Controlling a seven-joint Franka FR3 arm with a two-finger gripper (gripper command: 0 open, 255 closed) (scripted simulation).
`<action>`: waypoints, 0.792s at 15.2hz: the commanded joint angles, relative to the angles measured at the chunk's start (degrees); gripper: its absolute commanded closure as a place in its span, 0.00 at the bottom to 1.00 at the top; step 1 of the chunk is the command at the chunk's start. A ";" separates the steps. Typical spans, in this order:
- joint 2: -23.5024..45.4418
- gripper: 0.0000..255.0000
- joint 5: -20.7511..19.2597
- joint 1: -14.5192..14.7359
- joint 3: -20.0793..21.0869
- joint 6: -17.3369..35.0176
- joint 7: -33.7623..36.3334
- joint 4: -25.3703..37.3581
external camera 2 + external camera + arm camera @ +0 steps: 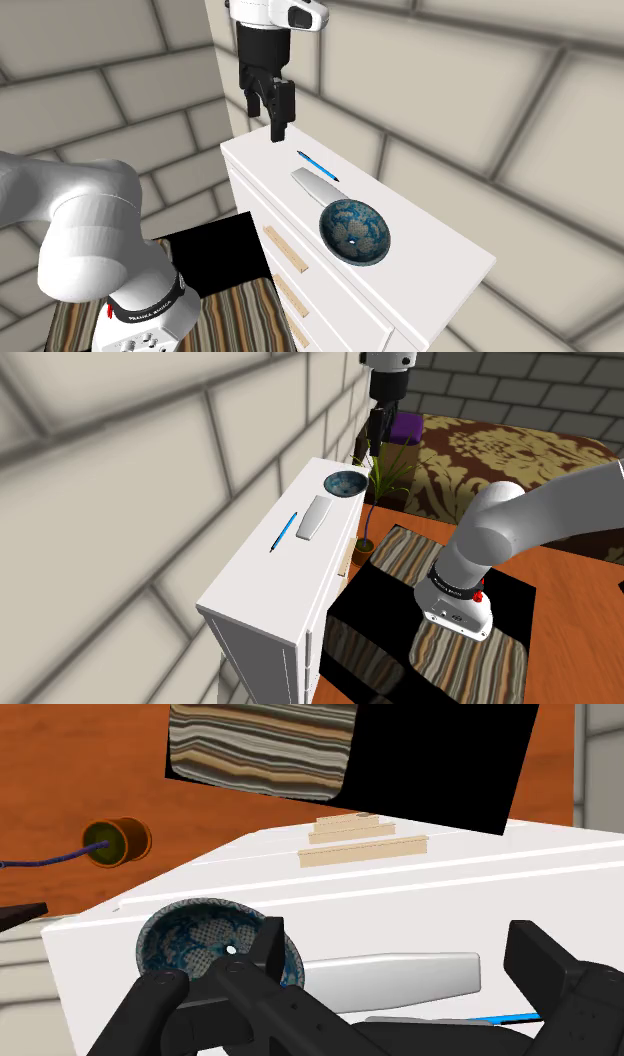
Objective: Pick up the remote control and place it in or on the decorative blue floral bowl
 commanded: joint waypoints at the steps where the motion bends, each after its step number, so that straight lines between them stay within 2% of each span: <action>1: 0.00 0.00 0.00 0.00 0.00 0.00 0.00 0.00; 6: 1.08 0.00 5.89 -4.32 7.71 9.61 20.17 -6.61; 12: 7.16 0.00 11.46 -9.98 17.50 22.65 43.75 -10.75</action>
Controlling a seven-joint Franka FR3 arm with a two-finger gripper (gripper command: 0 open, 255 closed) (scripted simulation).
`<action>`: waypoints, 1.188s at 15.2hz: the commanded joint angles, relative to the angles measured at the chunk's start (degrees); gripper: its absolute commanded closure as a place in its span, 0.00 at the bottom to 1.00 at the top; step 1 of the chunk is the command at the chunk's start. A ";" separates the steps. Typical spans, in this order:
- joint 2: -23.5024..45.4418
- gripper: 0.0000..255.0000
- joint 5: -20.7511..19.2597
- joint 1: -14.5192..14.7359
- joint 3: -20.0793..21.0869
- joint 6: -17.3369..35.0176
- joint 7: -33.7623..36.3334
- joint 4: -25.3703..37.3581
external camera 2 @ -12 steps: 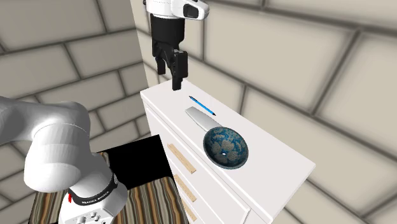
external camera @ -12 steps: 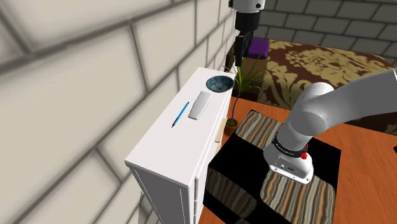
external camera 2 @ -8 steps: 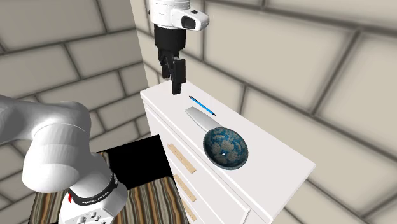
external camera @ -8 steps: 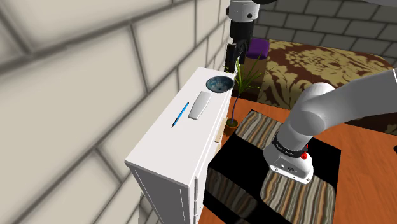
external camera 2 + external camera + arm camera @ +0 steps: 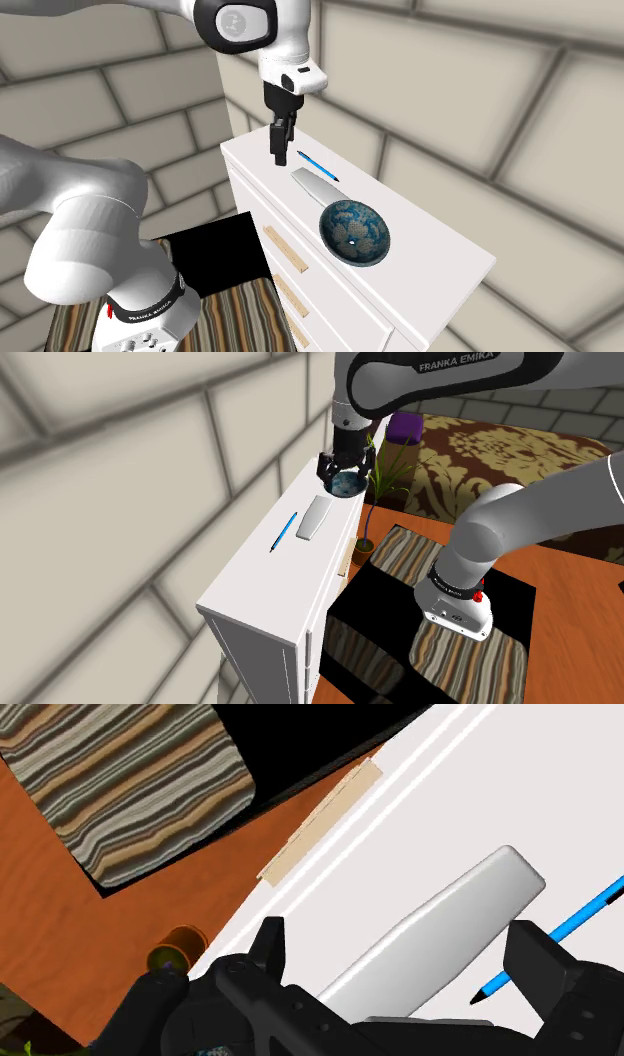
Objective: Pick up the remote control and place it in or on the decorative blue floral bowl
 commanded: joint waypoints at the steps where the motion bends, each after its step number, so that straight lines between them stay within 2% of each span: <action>1: 3.10 0.00 1.43 -2.26 3.41 4.84 8.53 -0.57; 6: 12.13 0.00 2.34 -8.69 11.55 16.27 28.57 -0.73; 10: 20.09 0.00 -0.16 -14.62 17.33 24.34 44.38 0.27; 18: 25.12 0.00 -2.24 -15.73 19.32 31.50 46.21 -2.25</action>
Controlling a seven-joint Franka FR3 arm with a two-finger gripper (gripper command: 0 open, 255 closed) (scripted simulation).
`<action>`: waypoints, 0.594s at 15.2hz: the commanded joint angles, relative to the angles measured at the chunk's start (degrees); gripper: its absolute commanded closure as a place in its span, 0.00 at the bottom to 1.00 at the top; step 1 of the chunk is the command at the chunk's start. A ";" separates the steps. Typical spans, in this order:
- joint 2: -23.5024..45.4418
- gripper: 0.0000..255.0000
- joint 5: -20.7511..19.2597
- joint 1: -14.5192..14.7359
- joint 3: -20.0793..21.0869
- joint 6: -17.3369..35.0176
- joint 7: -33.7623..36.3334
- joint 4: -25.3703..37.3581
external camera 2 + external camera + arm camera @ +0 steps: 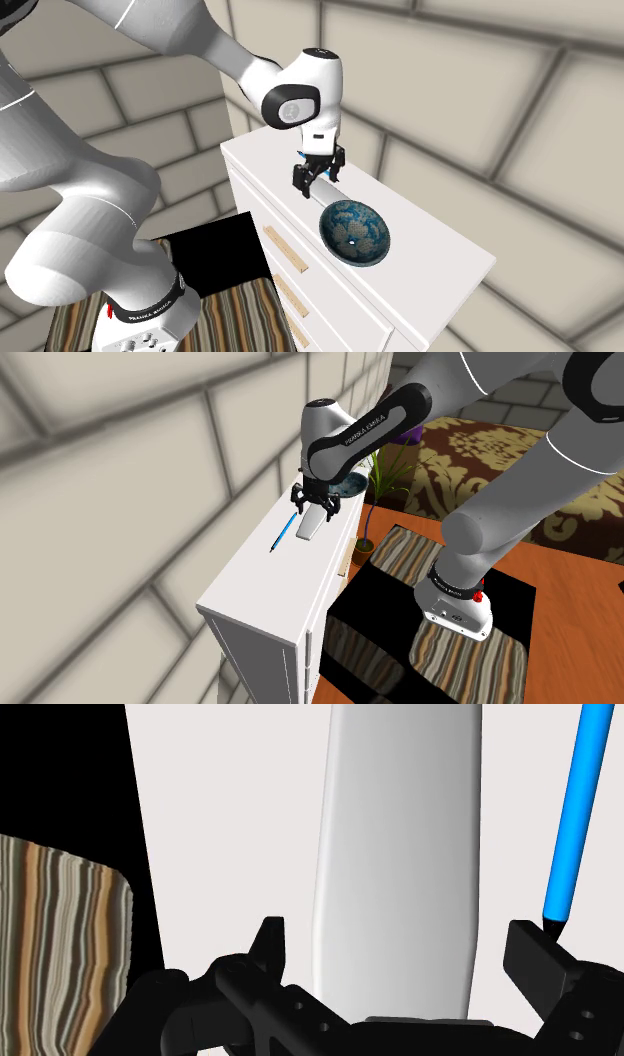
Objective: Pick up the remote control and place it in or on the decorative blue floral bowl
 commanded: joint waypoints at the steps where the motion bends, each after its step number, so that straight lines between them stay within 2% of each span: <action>1: 0.48 0.00 -0.24 -0.15 0.14 0.69 0.14 -0.22; 7: 0.48 0.00 -0.24 -0.15 0.13 0.68 0.14 -0.22; 8: 0.48 1.00 -0.24 -0.15 0.13 0.68 0.14 -0.22; 9: 0.48 1.00 -0.24 -0.15 0.13 0.68 0.14 -0.22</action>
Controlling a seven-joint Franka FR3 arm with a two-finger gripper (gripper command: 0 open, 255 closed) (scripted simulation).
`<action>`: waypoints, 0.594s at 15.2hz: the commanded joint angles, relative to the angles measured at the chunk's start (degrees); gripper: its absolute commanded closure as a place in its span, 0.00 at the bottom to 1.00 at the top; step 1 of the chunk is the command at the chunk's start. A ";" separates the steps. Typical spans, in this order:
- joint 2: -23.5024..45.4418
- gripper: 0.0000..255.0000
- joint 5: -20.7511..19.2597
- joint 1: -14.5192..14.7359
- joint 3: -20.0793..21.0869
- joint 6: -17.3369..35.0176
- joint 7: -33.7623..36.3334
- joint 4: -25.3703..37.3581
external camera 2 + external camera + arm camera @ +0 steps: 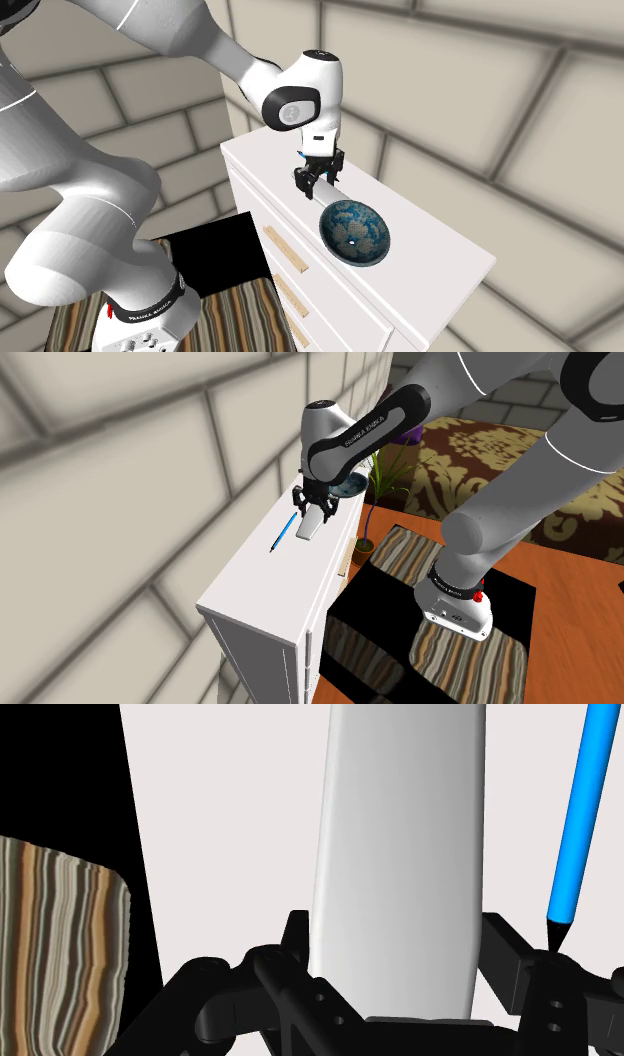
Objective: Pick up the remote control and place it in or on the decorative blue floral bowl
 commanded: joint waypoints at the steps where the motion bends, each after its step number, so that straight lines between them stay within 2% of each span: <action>1: 0.01 1.00 0.00 0.00 0.00 0.00 0.00 0.00; 9: -0.71 1.00 0.37 0.17 -0.26 -0.94 -0.31 0.28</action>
